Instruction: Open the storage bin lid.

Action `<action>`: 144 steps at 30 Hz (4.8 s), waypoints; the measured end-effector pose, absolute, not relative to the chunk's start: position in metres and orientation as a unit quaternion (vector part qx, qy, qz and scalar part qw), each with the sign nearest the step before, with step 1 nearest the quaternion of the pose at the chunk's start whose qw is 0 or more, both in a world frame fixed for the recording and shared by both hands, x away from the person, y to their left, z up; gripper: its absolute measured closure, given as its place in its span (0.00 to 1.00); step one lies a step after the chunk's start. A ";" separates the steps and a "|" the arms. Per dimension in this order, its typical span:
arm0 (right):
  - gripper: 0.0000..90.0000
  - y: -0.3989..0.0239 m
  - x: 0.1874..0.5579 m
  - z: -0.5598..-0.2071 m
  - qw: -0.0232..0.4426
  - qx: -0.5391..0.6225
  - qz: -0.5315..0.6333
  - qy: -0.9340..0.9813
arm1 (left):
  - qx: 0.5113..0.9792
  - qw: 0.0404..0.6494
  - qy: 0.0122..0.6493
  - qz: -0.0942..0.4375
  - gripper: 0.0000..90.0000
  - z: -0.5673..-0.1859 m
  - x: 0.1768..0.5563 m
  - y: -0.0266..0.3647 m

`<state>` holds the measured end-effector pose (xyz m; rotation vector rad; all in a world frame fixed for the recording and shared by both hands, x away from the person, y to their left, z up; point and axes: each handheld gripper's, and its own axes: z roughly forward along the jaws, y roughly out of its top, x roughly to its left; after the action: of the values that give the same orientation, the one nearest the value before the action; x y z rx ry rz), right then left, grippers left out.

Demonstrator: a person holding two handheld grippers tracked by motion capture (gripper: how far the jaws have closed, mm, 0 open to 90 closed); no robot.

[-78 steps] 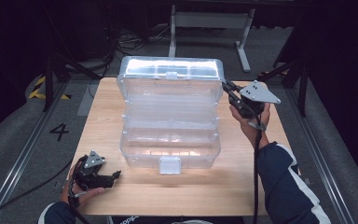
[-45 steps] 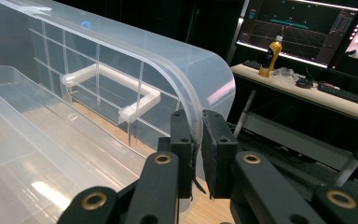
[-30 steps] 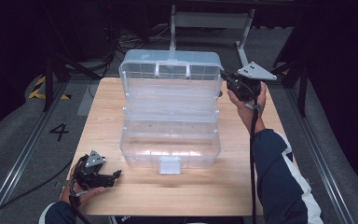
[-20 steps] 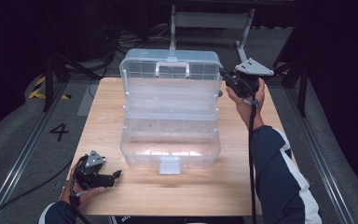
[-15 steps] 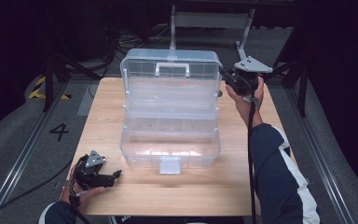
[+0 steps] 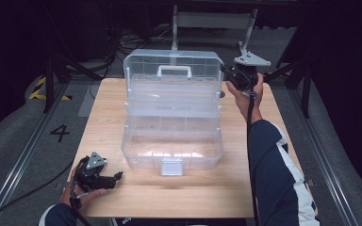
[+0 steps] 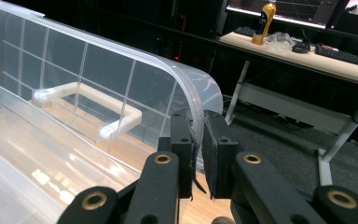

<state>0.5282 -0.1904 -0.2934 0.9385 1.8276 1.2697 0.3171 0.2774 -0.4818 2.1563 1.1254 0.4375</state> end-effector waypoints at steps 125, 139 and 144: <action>0.98 -0.204 0.541 -0.333 0.323 0.324 0.429 0.779 | 0.826 0.331 0.426 0.165 0.17 -0.482 0.320 0.276; 0.96 -0.211 0.512 -0.333 0.320 0.299 0.427 0.791 | 0.825 0.330 0.427 0.166 0.17 -0.482 0.320 0.276; 0.96 -0.215 0.504 -0.334 0.315 0.294 0.427 0.795 | 0.825 0.329 0.428 0.166 0.17 -0.482 0.319 0.276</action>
<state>0.5038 -0.2149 -0.3336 0.7751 2.0935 1.1253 0.3192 0.2764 -0.4817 2.1598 1.1197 0.4345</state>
